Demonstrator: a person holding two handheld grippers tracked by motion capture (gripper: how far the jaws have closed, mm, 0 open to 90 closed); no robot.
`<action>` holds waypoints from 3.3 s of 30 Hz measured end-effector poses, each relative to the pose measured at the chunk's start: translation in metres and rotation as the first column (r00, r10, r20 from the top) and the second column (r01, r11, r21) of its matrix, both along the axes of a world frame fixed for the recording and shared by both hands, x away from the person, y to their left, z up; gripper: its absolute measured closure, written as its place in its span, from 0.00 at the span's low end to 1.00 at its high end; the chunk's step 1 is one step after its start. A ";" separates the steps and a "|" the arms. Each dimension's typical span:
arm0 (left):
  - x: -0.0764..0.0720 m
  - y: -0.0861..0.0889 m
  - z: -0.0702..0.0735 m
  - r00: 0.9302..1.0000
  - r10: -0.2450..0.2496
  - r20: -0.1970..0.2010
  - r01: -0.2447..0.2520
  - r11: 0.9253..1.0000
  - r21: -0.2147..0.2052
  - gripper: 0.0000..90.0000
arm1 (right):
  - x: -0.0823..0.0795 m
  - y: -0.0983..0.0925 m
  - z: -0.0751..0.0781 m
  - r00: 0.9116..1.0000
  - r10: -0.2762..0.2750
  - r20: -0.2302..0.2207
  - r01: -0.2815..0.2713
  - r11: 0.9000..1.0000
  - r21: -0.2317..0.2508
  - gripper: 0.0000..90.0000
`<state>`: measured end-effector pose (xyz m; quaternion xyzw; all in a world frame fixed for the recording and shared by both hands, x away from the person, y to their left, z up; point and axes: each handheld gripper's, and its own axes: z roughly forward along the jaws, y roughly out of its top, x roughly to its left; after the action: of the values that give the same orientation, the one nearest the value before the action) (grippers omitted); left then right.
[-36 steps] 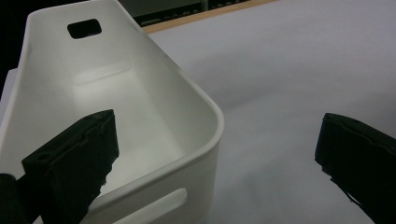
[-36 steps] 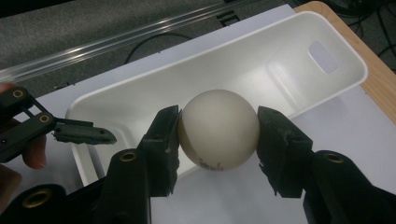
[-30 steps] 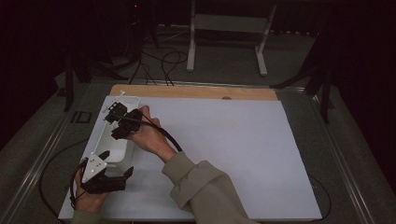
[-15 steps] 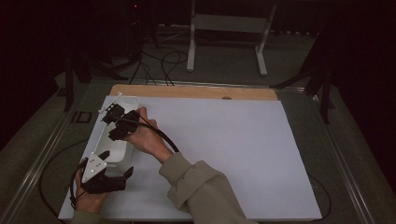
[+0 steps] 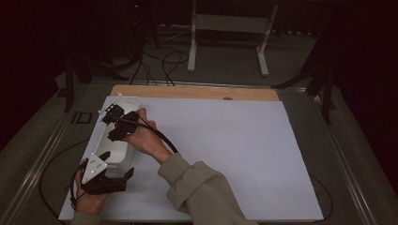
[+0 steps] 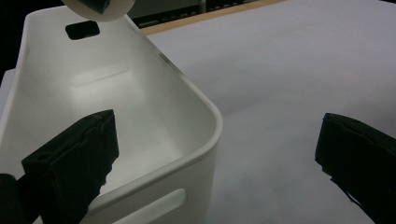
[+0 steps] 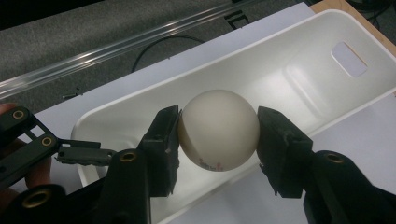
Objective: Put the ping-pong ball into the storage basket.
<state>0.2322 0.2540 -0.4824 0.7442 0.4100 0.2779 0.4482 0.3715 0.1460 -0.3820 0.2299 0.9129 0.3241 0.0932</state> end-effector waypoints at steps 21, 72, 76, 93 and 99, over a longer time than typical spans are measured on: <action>0.000 0.000 0.000 1.000 -0.002 -0.001 0.002 1.000 0.000 0.00 | 0.008 0.003 -0.007 0.997 -0.060 -0.049 0.061 0.998 0.031 0.17; 0.001 -0.001 0.000 1.000 -0.001 0.000 0.001 1.000 0.015 0.00 | 0.002 -0.035 0.002 0.999 -0.047 0.002 0.047 0.999 -0.002 0.15; 0.001 -0.001 -0.001 1.000 -0.001 0.000 0.001 1.000 0.014 0.00 | 0.003 -0.041 0.003 0.999 -0.053 0.000 0.053 0.999 0.003 0.15; 0.001 -0.002 -0.001 1.000 0.000 -0.001 0.000 1.000 0.013 0.00 | 0.003 -0.077 0.011 0.996 -0.088 0.016 0.087 0.996 0.017 0.16; 0.001 -0.002 -0.001 1.000 0.001 -0.002 -0.001 1.000 0.015 0.00 | 0.003 -0.090 0.011 0.995 -0.100 0.020 0.100 0.995 0.016 0.16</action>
<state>0.2333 0.2521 -0.4830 0.7476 0.4085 0.2803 0.4424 0.3742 0.0560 -0.3707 0.2727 0.8968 0.3282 0.1169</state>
